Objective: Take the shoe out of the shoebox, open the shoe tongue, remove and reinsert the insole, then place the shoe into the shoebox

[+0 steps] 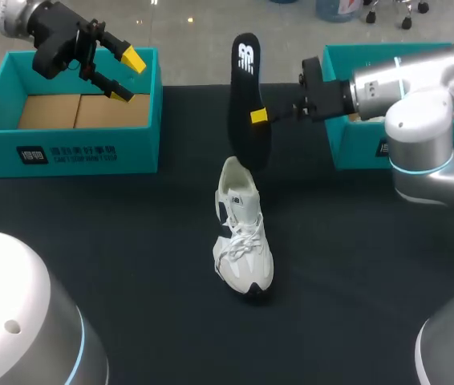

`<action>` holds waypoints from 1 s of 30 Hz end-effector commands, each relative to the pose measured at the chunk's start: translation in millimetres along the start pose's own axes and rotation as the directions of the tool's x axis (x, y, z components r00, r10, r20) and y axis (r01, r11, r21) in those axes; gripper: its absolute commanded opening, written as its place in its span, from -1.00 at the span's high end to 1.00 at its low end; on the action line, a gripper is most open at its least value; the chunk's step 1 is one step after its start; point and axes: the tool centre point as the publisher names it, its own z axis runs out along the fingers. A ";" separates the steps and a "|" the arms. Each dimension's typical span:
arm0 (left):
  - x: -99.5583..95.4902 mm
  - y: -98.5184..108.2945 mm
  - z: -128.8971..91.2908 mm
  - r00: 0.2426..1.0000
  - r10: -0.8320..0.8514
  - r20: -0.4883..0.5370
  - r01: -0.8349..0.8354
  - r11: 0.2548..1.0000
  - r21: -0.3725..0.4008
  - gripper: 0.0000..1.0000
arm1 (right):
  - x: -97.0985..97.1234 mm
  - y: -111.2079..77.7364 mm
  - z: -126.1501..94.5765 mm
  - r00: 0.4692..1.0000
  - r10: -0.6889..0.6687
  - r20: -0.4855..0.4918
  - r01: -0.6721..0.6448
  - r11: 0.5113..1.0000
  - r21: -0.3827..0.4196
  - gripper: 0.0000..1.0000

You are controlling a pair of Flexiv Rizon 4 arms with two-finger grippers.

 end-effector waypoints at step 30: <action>-0.2 -0.4 -0.5 1.000 0.000 -0.003 0.000 1.000 0.000 -1.00 | 2.9 -32.4 13.1 0.999 0.042 0.025 -0.043 0.999 0.019 1.00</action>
